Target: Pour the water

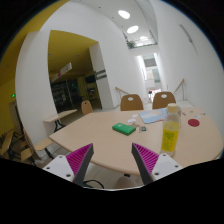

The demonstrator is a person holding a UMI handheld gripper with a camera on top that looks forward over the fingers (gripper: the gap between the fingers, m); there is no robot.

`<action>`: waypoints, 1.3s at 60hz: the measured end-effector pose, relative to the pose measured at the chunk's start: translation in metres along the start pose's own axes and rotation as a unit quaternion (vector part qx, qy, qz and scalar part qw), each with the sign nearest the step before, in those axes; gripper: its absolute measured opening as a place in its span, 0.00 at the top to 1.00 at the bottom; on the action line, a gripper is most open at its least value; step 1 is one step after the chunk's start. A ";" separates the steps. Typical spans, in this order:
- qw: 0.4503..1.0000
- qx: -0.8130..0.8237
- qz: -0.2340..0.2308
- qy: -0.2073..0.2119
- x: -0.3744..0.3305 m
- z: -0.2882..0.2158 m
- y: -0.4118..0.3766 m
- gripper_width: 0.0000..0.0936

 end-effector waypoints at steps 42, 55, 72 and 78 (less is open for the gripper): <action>0.989 -0.083 0.121 0.011 -0.030 -0.007 0.124 0.11; 0.982 -0.085 0.168 0.021 0.031 -0.015 0.197 0.12; 0.988 -0.060 0.140 0.023 0.075 -0.023 0.213 0.39; 0.987 -0.060 0.148 0.021 0.072 -0.020 0.213 0.49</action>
Point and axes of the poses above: the point between the fingertips, and its own axes, seen from behind it with the camera up: y to the right, z down, x forward, the way the camera looks, the point moved 5 cm from there along -x, backward, against the way the camera looks, and after that the axes turned 6 degrees about -z, right-handed, at the moved point
